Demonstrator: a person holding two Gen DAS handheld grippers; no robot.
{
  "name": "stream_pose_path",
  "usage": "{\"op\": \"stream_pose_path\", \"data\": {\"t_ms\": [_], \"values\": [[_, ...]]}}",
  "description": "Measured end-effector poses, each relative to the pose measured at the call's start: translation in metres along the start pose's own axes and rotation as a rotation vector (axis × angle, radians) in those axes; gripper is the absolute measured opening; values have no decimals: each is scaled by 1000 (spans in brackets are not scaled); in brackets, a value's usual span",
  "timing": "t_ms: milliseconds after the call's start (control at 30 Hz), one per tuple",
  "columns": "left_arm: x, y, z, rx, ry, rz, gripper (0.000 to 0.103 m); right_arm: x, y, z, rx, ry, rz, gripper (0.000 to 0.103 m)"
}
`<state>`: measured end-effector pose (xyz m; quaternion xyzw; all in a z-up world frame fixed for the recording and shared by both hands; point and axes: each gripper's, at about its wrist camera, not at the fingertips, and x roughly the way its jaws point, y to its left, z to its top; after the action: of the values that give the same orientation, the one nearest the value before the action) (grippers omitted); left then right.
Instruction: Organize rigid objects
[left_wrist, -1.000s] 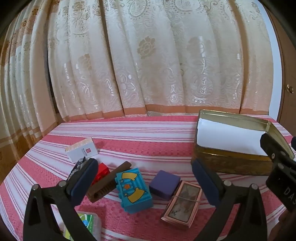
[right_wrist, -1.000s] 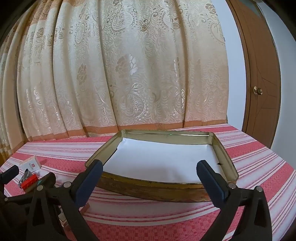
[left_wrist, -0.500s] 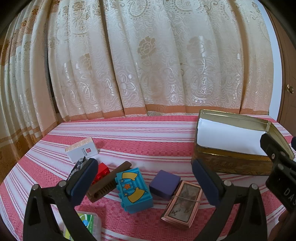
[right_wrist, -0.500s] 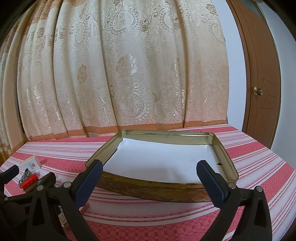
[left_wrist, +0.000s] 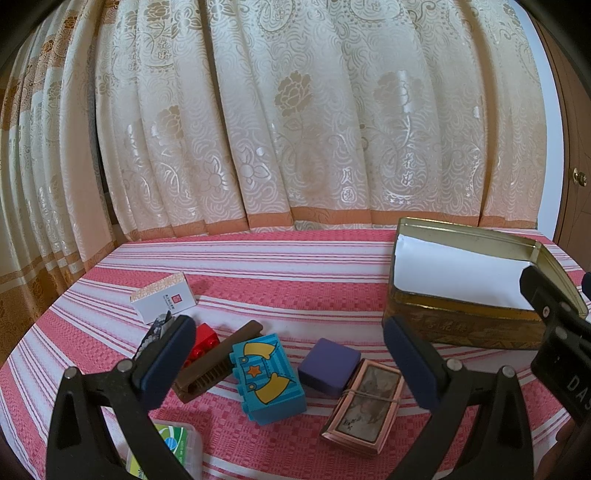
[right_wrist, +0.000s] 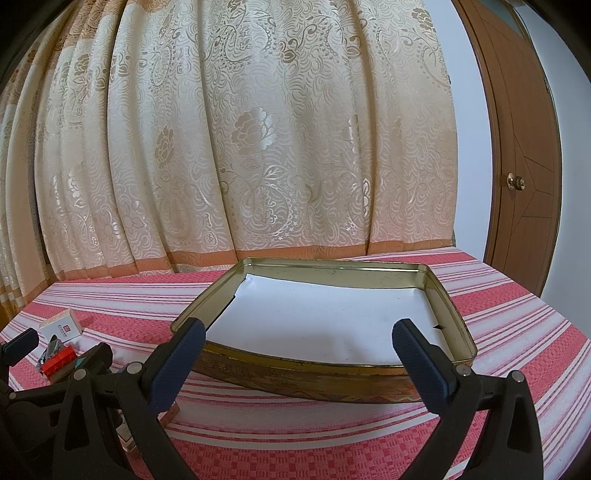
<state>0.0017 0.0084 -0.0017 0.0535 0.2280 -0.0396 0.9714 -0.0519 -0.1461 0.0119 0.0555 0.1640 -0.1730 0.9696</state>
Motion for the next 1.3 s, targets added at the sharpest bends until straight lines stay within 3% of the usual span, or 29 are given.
{"op": "stream_pose_path", "data": {"t_ms": [833, 1100, 1300], "values": [[-6, 1, -6, 9, 18, -26, 103, 2, 8, -1, -33, 15, 47, 102], [-35, 26, -11, 17, 28, 8, 103, -1, 13, -2, -58, 10, 78, 102], [-59, 66, -12, 6, 27, 43, 103, -3, 15, -3, -53, 28, 154, 101]]}}
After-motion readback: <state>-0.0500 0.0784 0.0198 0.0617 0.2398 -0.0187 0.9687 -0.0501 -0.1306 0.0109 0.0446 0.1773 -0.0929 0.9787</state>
